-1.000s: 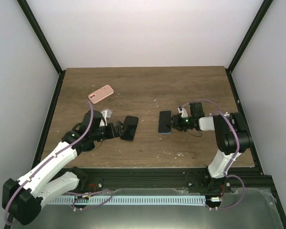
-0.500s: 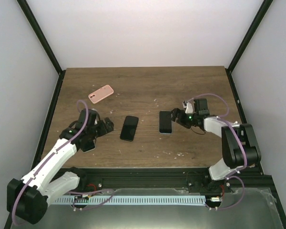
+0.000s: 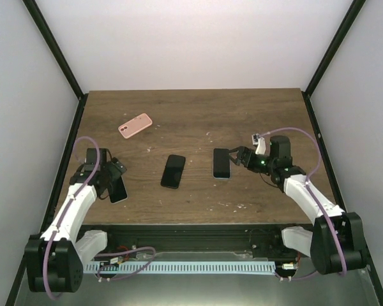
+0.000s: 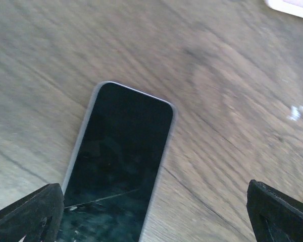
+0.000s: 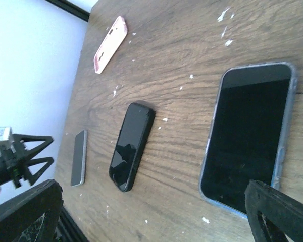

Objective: Put the phone into the phone case

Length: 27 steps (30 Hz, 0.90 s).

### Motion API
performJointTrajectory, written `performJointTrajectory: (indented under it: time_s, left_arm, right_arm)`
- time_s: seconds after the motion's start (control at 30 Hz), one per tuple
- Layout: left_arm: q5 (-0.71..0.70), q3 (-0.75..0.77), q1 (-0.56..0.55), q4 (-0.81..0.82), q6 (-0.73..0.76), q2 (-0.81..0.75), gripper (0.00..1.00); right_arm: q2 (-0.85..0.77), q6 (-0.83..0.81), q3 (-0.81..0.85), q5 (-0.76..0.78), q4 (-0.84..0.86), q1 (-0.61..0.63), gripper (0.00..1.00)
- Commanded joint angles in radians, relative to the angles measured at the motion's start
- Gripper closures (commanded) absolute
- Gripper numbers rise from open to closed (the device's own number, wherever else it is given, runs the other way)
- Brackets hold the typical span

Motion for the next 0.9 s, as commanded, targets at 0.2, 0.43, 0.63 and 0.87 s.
performJointTrajectory:
  time_s: [0.2, 0.43, 0.63, 0.87]
  left_arm:
    - [-0.091, -0.065, 0.094, 0.104, -0.001, 0.124, 0.0]
    - [0.009, -0.098, 0.095, 0.188, 0.01, 0.245, 0.0]
    - [0.084, -0.117, 0.094, 0.233, 0.032, 0.277, 0.0]
    - [0.191, -0.129, 0.043, 0.261, 0.014, 0.279, 0.01]
  right_arm:
    - [-0.002, 0.068, -0.062, -0.096, 0.059, 0.005, 0.0]
    - [-0.078, 0.059, -0.111, -0.112, 0.117, 0.005, 0.0]
    - [-0.104, 0.013, -0.091, -0.108, 0.071, 0.005, 0.0]
    - [-0.112, 0.031, -0.089, -0.124, 0.079, 0.005, 0.0]
